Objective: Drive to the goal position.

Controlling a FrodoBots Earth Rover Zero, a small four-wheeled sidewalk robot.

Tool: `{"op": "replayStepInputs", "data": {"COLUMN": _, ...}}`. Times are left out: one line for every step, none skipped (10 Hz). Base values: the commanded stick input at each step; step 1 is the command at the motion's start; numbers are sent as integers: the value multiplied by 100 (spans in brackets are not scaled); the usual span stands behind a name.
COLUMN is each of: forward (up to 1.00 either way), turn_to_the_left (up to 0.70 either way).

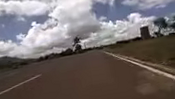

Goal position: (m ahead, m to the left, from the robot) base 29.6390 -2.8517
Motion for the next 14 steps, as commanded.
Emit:
{"op": "replayStepInputs", "data": {"forward": 100, "turn_to_the_left": 0}}
{"op": "replayStepInputs", "data": {"forward": 100, "turn_to_the_left": 0}}
{"op": "replayStepInputs", "data": {"forward": 100, "turn_to_the_left": 0}}
{"op": "replayStepInputs", "data": {"forward": 100, "turn_to_the_left": 0}}
{"op": "replayStepInputs", "data": {"forward": 100, "turn_to_the_left": 0}}
{"op": "replayStepInputs", "data": {"forward": 100, "turn_to_the_left": 0}}
{"op": "replayStepInputs", "data": {"forward": 100, "turn_to_the_left": 0}}
{"op": "replayStepInputs", "data": {"forward": 100, "turn_to_the_left": 0}}
{"op": "replayStepInputs", "data": {"forward": 100, "turn_to_the_left": 0}}
{"op": "replayStepInputs", "data": {"forward": 100, "turn_to_the_left": 0}}
{"op": "replayStepInputs", "data": {"forward": 100, "turn_to_the_left": 0}}
{"op": "replayStepInputs", "data": {"forward": 100, "turn_to_the_left": 0}}
{"op": "replayStepInputs", "data": {"forward": 100, "turn_to_the_left": 0}}
{"op": "replayStepInputs", "data": {"forward": 100, "turn_to_the_left": 0}}
